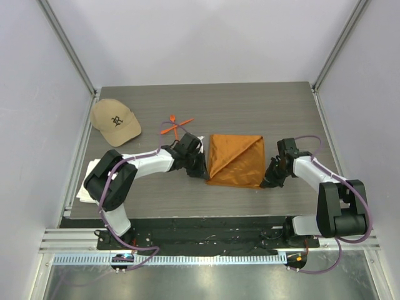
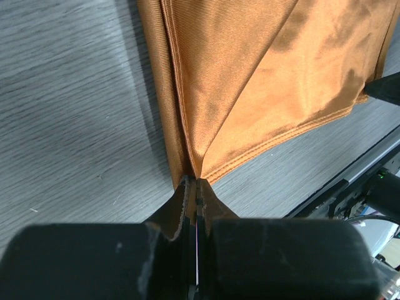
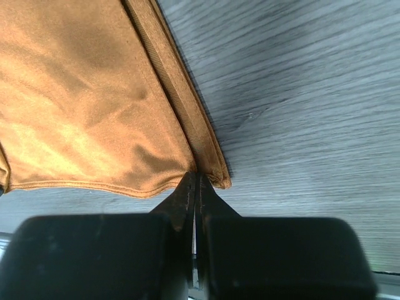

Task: Fold the napkin into a case and place the utensils inside
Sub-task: Smooth out the upper triangle-folded napkin at the center of the board.

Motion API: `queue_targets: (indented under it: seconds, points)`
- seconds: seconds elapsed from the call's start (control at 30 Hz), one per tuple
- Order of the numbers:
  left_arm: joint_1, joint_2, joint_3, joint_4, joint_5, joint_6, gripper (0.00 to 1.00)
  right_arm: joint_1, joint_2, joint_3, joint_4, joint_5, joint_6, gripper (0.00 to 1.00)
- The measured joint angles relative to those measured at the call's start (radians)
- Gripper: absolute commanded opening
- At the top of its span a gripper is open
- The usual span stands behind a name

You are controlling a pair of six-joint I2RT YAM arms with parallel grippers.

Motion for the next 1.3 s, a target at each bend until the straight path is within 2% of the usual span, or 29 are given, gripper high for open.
queue_targets:
  seconds: [0.4,0.93,1.1,1.17,1.2,1.27,1.3]
  points:
    - [-0.01,-0.001,0.038,-0.027,0.0,0.014,0.0,-0.004,-0.011,0.116,-0.066,0.069,-0.055,0.01]
    - [-0.032,-0.001,0.038,-0.036,-0.025,0.013,0.0,-0.014,0.022,0.083,-0.079,0.061,-0.07,0.01]
    - [-0.032,-0.001,0.038,-0.048,-0.037,0.014,0.0,-0.015,0.037,0.083,-0.076,0.057,-0.067,0.07]
    - [-0.032,-0.001,0.038,-0.049,-0.037,0.014,0.04,-0.015,0.037,0.083,-0.076,0.058,-0.065,0.14]
    - [-0.032,-0.001,0.038,-0.049,-0.037,0.014,0.14,-0.015,0.038,0.083,-0.077,0.061,-0.064,0.19]
    - [-0.032,-0.001,0.037,-0.05,-0.038,0.017,0.24,-0.015,0.037,0.083,-0.078,0.07,-0.063,0.27]
    - [-0.032,-0.001,0.037,-0.053,-0.041,0.02,0.32,-0.015,0.037,0.084,-0.079,0.074,-0.061,0.33]
